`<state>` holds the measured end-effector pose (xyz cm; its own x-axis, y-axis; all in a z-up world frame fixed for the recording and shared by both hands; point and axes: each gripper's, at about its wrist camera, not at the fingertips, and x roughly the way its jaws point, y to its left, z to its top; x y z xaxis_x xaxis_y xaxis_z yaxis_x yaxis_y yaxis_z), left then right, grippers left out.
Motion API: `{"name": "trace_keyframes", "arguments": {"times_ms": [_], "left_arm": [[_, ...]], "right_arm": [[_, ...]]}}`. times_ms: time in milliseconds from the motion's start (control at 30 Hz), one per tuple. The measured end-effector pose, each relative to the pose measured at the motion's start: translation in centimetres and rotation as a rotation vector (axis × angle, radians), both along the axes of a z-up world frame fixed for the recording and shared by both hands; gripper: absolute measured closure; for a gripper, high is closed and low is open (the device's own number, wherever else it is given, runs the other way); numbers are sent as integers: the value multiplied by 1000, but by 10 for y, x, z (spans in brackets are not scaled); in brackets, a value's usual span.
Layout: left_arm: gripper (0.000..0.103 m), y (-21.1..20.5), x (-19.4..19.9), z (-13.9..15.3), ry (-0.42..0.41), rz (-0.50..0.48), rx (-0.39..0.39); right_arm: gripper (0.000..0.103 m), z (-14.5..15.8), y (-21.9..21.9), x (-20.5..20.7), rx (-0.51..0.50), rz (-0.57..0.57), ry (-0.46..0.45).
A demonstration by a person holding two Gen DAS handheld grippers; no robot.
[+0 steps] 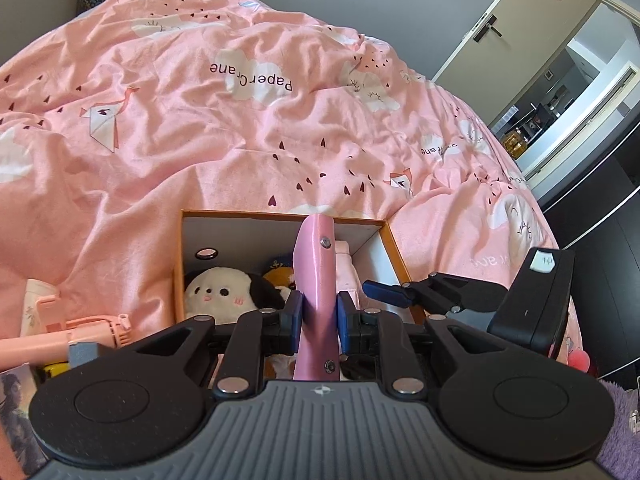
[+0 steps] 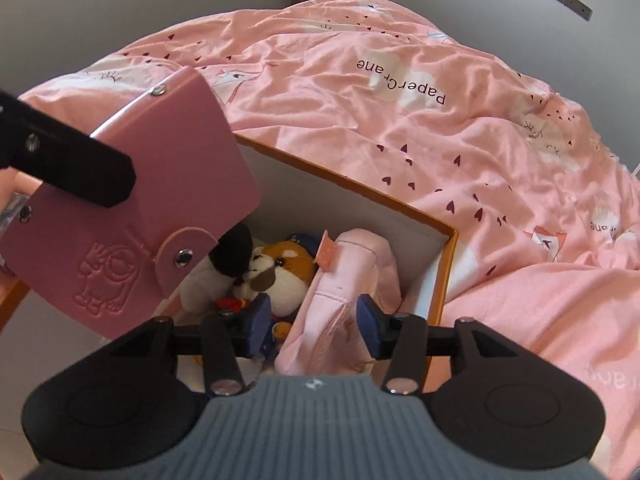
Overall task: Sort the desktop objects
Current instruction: 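Lower the pink pouch into the box and open the right tool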
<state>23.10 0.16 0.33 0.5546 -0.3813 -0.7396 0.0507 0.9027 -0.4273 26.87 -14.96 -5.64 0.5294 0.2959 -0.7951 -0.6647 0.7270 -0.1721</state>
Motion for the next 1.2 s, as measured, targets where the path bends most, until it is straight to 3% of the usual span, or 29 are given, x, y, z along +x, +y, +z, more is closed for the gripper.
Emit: {"name": "trace_keyframes", "arguments": {"times_ms": [67, 300, 500, 733, 967, 1200], "left_arm": [[83, -4, 8, -6, 10, -4, -8], [83, -19, 32, -26, 46, -23, -27], [83, -34, 49, -44, 66, -30, -61], [83, -35, 51, -56, 108, 53, -80], [83, -32, 43, -46, 86, 122, 16], [84, -33, 49, -58, 128, 105, -22]], "right_arm": [[66, -3, -1, 0, -44, -2, -30], [84, 2, -22, -1, -68, 0, -52], [89, 3, -26, -2, -68, 2, -61], [90, 9, -41, 9, -3, -25, -17], [90, 9, -43, 11, 25, -28, -9], [90, 8, -44, 11, 40, -31, -8]]}}
